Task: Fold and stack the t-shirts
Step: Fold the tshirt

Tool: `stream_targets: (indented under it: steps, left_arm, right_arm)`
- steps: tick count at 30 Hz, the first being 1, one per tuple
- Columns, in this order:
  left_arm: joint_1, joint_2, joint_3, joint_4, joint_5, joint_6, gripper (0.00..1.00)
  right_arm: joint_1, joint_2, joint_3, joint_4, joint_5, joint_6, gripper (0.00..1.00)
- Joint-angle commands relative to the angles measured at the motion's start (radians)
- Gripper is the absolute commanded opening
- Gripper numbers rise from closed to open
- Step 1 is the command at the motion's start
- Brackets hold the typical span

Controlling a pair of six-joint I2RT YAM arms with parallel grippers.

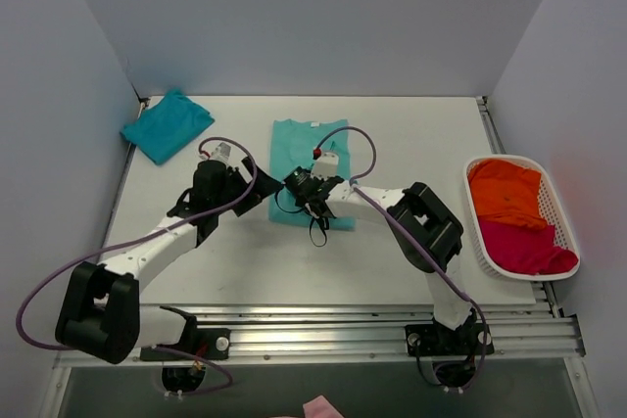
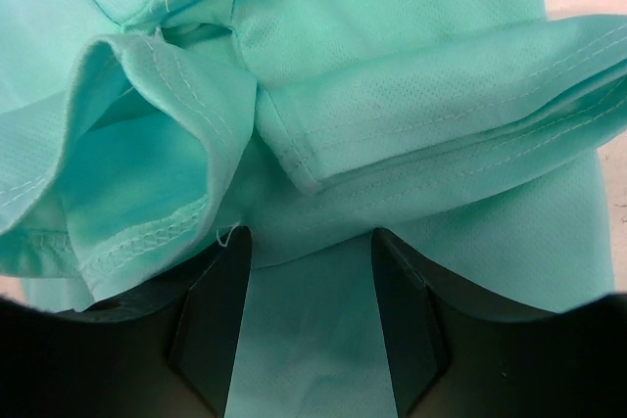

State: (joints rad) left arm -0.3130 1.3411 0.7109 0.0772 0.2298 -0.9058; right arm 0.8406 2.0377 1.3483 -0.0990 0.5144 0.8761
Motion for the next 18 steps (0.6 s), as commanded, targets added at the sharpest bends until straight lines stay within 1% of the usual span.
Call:
stream_targets:
  steps: [1, 4, 6, 9, 11, 15, 18]
  left_arm:
    - [-0.099, -0.111, -0.019, 0.009, -0.087, -0.028, 0.94]
    - [-0.15, -0.122, -0.082, 0.088, -0.15, -0.042, 0.94]
    - [-0.175, -0.094, -0.085, 0.108, -0.164, -0.044, 0.95]
    - [-0.186, 0.007, -0.071, 0.133, -0.194, -0.024, 0.96]
    - [-0.186, 0.044, -0.07, 0.163, -0.219, -0.009, 0.98]
    - [-0.187, 0.137, -0.059, 0.235, -0.221, 0.008, 0.99]
    - [-0.189, 0.191, -0.039, 0.257, -0.221, 0.015, 1.0]
  right_arm:
    - [-0.001, 0.012, 0.02, -0.031, 0.004, -0.025, 0.48]
    - [-0.005, 0.015, 0.009, -0.018, -0.004, -0.023, 0.48]
    - [-0.005, 0.018, 0.008, -0.016, -0.007, -0.025, 0.48]
    - [-0.008, 0.019, 0.008, -0.011, -0.011, -0.026, 0.47]
    - [-0.006, 0.022, 0.009, -0.01, -0.013, -0.029, 0.47]
    - [-0.011, 0.03, 0.018, -0.014, -0.014, -0.032, 0.47]
    - [-0.012, 0.03, 0.018, -0.011, -0.016, -0.032, 0.47]
